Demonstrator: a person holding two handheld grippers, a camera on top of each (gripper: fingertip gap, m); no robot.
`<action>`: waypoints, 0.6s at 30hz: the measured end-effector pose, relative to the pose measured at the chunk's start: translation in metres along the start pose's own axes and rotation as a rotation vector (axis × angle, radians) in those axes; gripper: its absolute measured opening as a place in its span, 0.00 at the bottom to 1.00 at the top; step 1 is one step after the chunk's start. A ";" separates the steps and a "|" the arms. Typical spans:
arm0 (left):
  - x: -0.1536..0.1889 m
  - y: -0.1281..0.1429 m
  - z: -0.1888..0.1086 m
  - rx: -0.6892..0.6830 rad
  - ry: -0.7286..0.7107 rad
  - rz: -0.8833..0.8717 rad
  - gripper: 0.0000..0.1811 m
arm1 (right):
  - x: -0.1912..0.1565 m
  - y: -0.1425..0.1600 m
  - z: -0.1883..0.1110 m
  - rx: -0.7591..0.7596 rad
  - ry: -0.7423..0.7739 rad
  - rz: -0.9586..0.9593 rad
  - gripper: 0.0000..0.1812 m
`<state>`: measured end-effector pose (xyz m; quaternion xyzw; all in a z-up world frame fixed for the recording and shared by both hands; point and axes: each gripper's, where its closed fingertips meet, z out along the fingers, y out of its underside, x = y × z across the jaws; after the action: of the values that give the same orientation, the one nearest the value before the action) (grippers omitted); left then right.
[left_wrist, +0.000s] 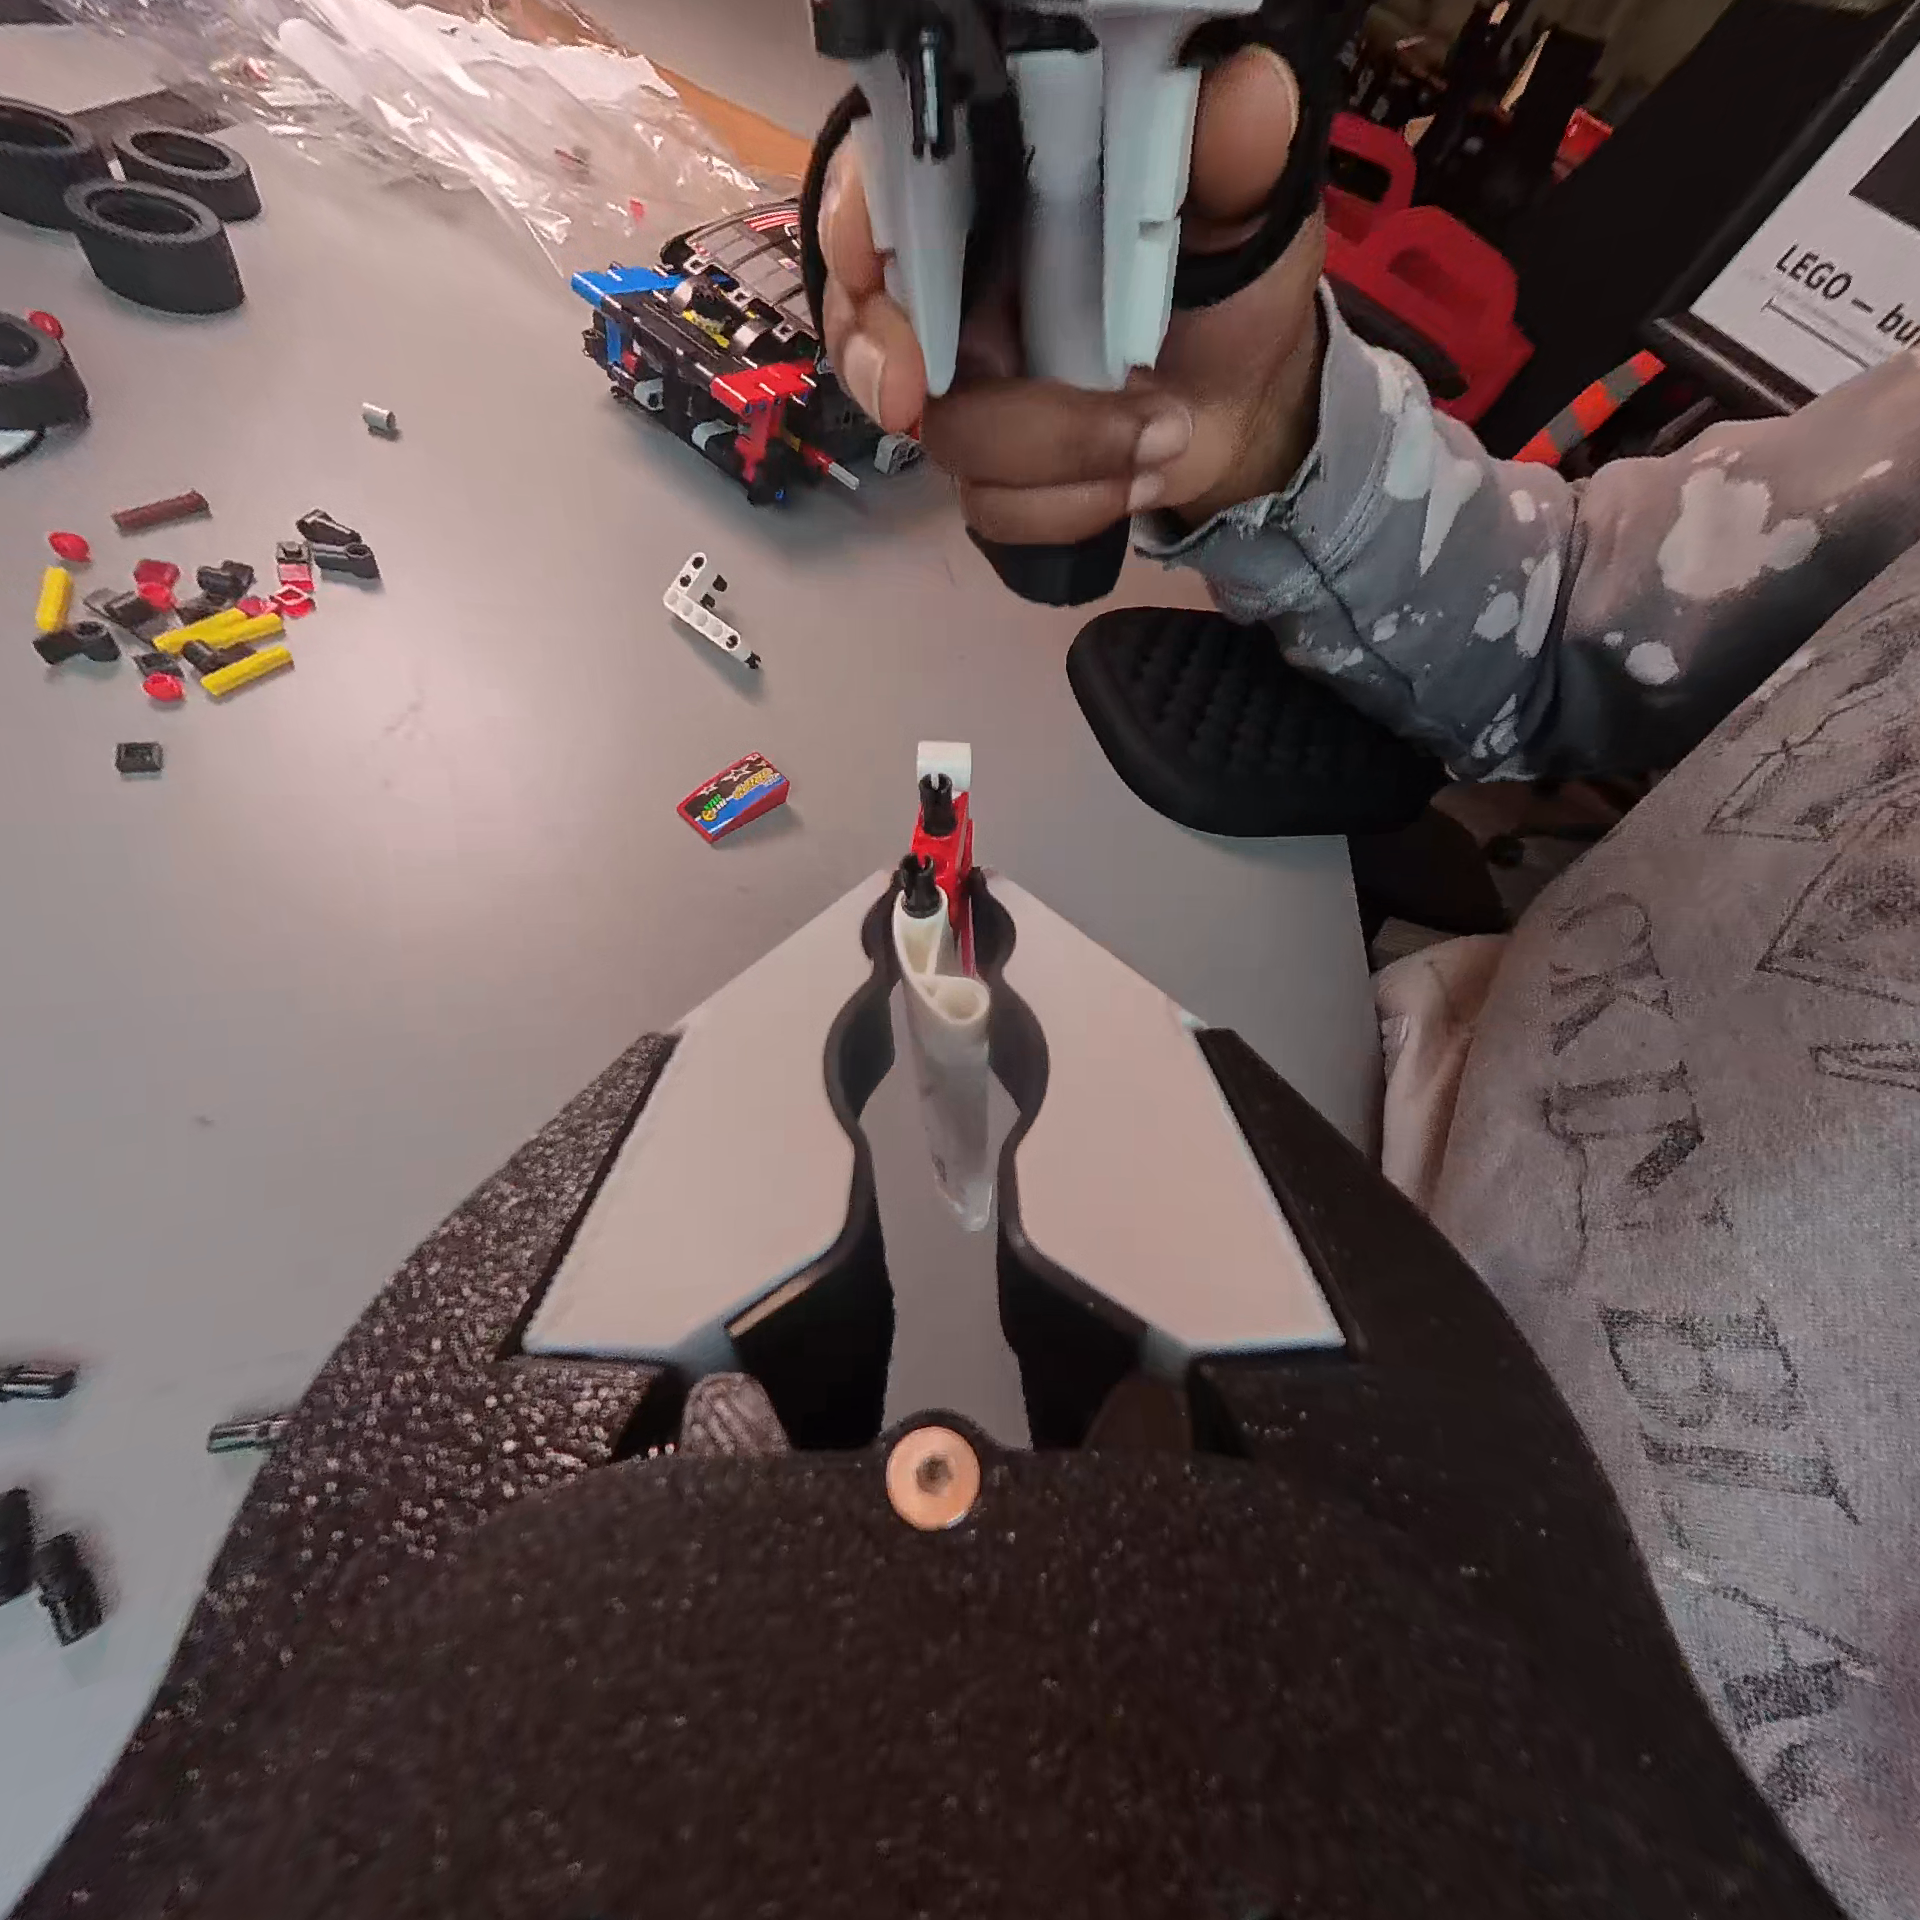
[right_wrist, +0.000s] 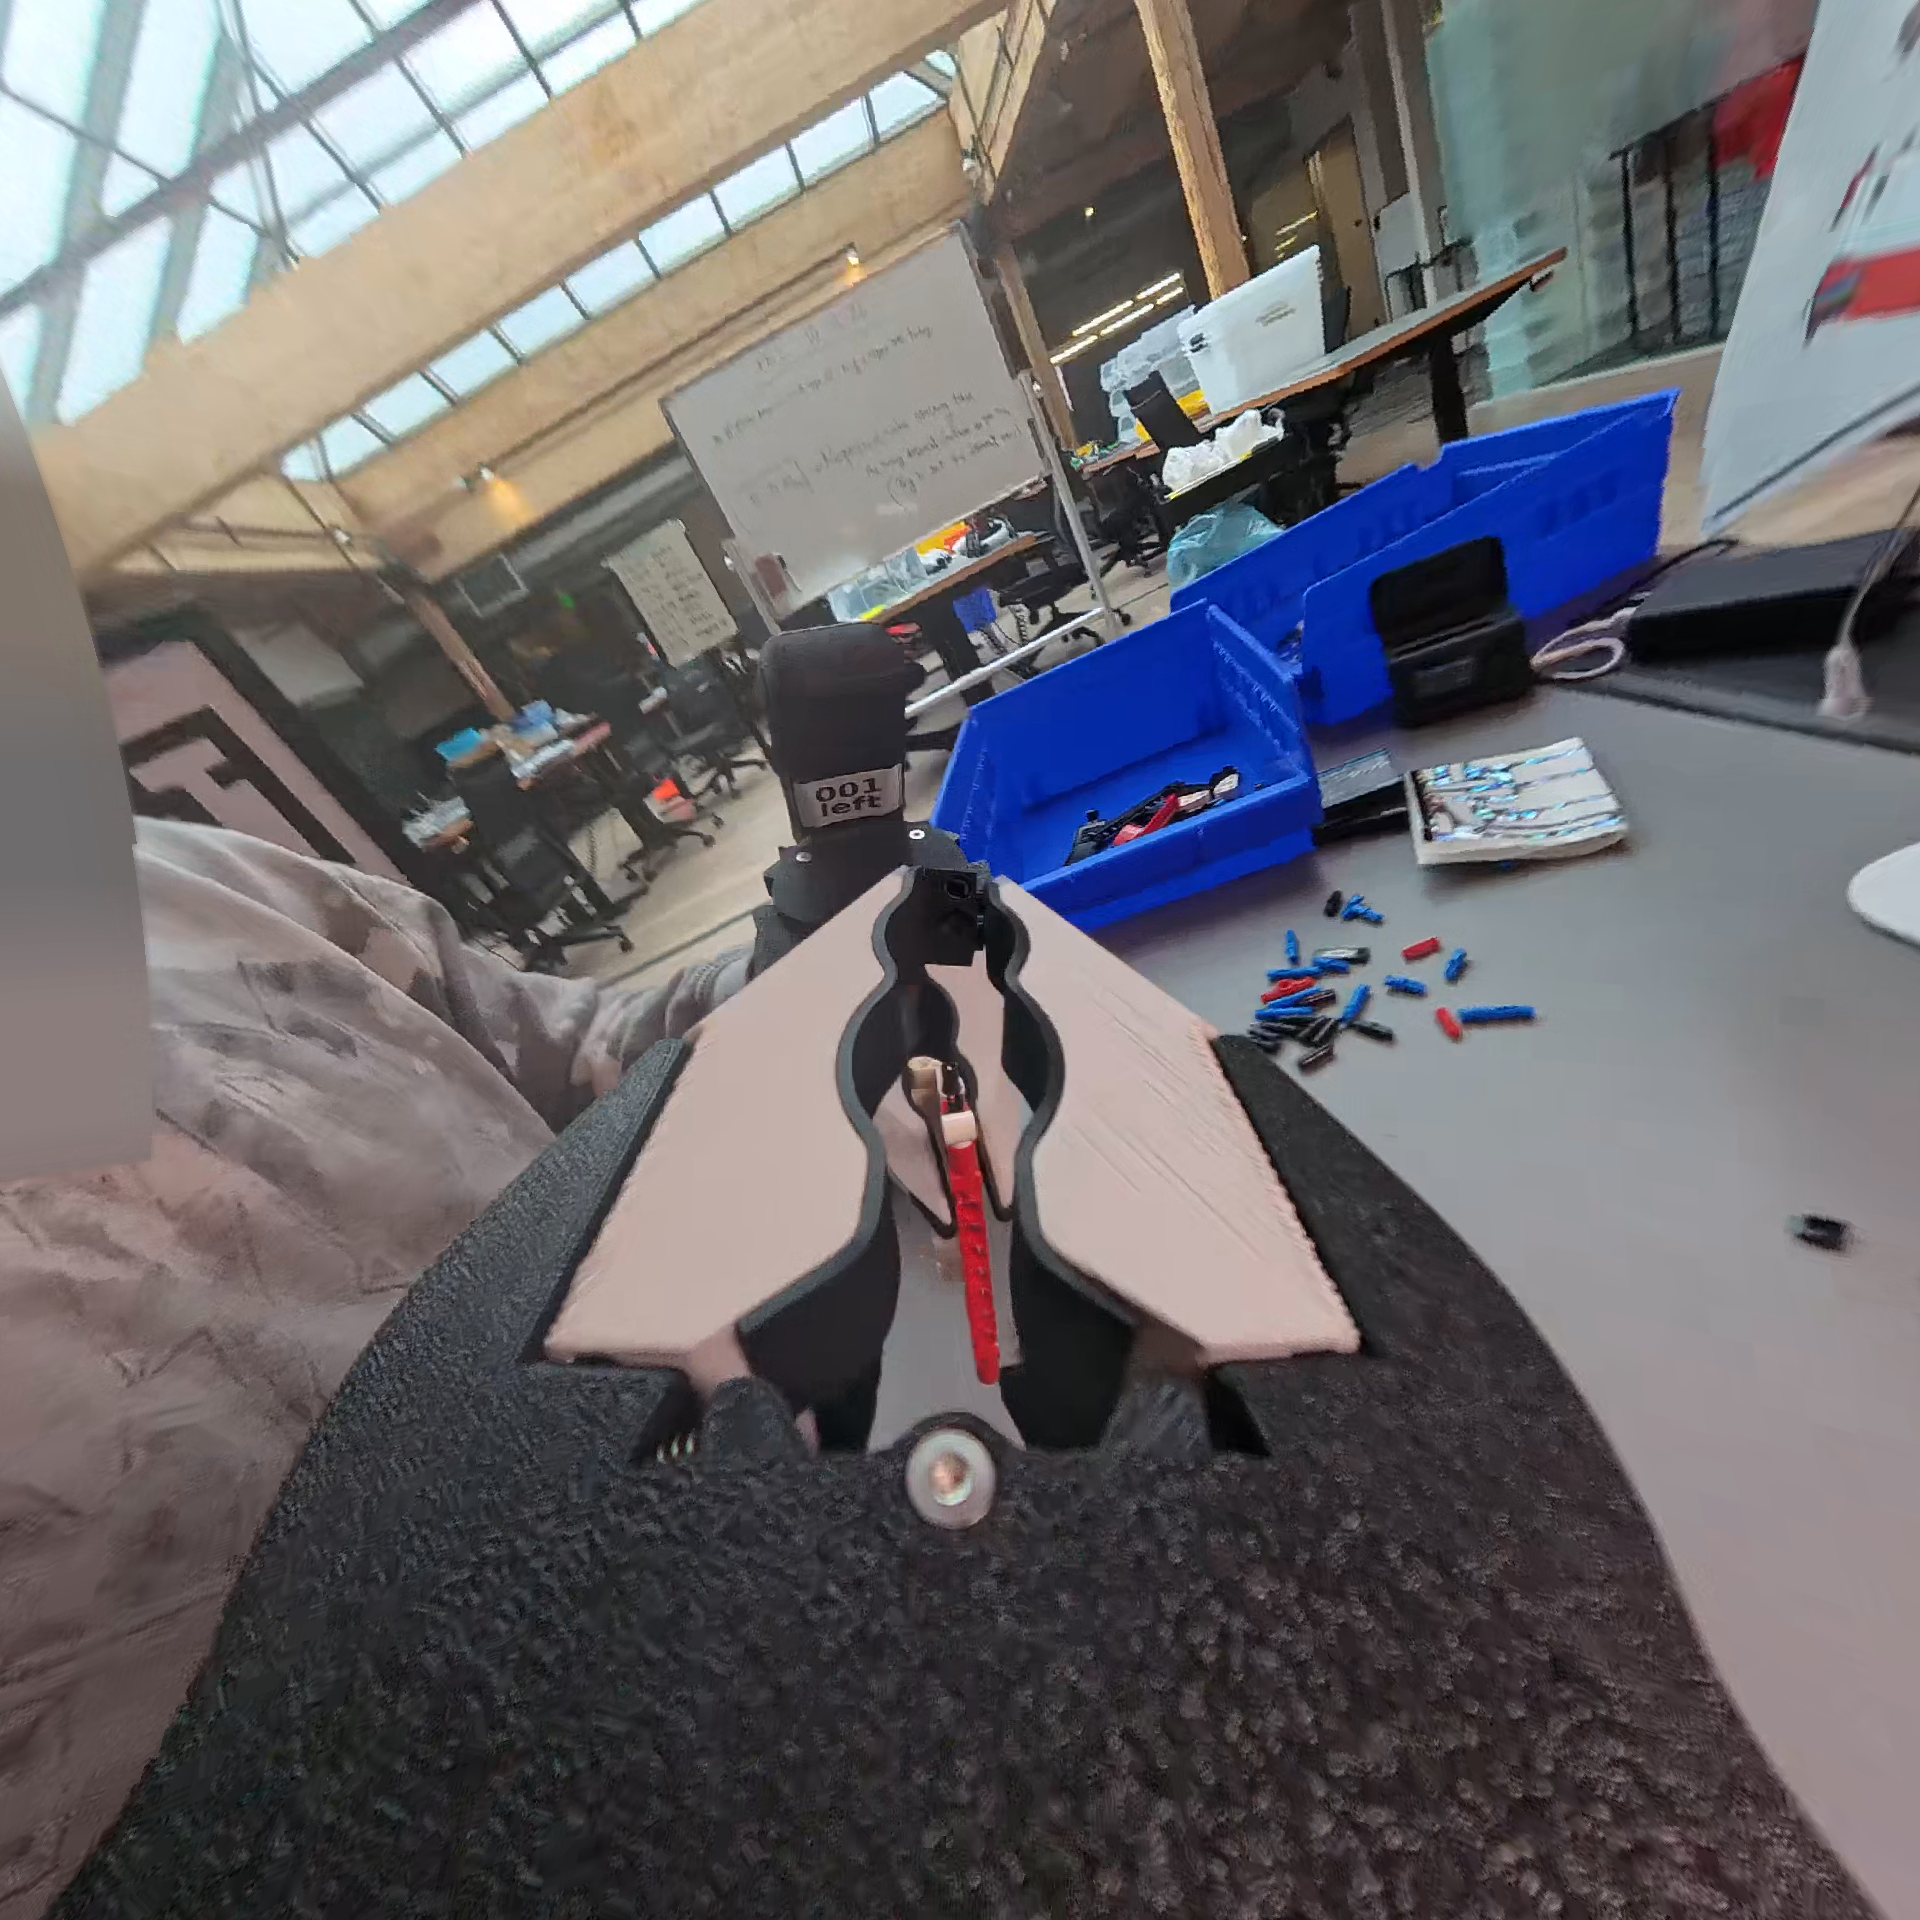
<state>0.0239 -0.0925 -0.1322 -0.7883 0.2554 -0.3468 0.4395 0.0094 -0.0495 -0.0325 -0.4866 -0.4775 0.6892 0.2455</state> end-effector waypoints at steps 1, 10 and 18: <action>-0.002 0.002 0.001 0.001 0.002 -0.026 0.05 | 0.002 0.005 0.003 0.012 -0.030 0.064 0.06; -0.025 0.030 0.017 -0.086 -0.019 -0.263 0.13 | 0.015 0.026 0.015 0.089 -0.169 0.410 0.06; -0.045 -0.013 -0.011 0.128 -0.238 -0.043 0.20 | 0.041 0.050 0.019 0.124 -0.079 0.539 0.06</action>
<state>-0.0115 -0.0595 -0.1313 -0.7996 0.1618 -0.2758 0.5083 -0.0177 -0.0456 -0.0933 -0.5528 -0.2971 0.7759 0.0637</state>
